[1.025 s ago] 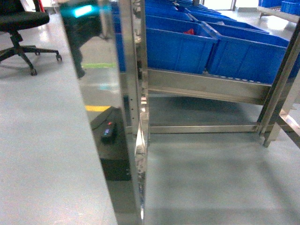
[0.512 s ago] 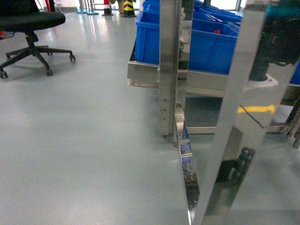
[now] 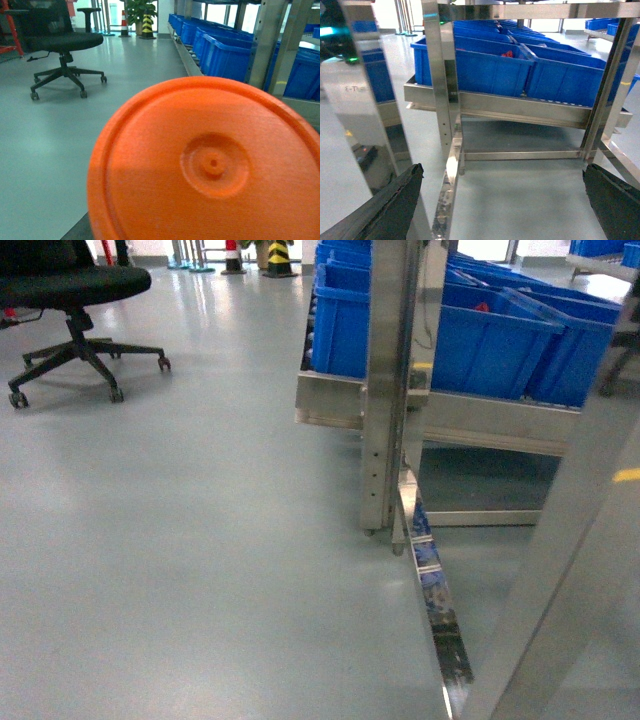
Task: Pick capacitor and pack into box
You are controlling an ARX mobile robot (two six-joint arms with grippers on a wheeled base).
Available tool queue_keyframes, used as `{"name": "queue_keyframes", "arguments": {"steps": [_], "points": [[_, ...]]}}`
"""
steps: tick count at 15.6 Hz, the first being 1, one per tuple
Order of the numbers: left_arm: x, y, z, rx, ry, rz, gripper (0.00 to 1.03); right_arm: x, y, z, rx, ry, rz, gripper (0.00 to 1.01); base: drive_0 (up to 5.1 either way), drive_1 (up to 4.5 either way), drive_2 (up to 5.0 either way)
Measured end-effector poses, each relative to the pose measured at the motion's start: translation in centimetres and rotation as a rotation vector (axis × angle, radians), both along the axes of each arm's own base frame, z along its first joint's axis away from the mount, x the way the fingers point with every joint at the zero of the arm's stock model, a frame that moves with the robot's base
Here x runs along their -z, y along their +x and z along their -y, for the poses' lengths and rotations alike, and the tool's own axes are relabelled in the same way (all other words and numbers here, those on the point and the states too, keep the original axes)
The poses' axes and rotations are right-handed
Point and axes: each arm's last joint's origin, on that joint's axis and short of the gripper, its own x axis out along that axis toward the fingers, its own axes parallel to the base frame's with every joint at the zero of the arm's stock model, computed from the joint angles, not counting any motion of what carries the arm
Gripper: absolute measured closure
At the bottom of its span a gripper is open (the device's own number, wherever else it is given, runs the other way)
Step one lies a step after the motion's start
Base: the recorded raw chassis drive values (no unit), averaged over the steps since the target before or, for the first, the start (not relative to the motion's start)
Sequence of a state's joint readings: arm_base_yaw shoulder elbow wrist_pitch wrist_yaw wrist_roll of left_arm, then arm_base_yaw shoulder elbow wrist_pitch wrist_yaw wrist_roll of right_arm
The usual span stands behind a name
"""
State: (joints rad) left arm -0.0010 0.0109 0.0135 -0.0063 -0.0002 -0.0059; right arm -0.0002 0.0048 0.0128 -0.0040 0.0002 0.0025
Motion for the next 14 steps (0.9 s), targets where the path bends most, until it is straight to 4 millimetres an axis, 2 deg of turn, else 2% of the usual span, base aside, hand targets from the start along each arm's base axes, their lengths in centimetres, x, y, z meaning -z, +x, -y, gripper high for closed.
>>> {"name": "queue_keyframes", "arguments": {"steps": [14], "points": [[0.0, 0.0, 0.0, 0.0, 0.006, 0.0, 0.59, -0.01, 0.0, 0.0, 0.0, 0.0, 0.002, 0.03, -4.9, 2.48, 2.5]]}}
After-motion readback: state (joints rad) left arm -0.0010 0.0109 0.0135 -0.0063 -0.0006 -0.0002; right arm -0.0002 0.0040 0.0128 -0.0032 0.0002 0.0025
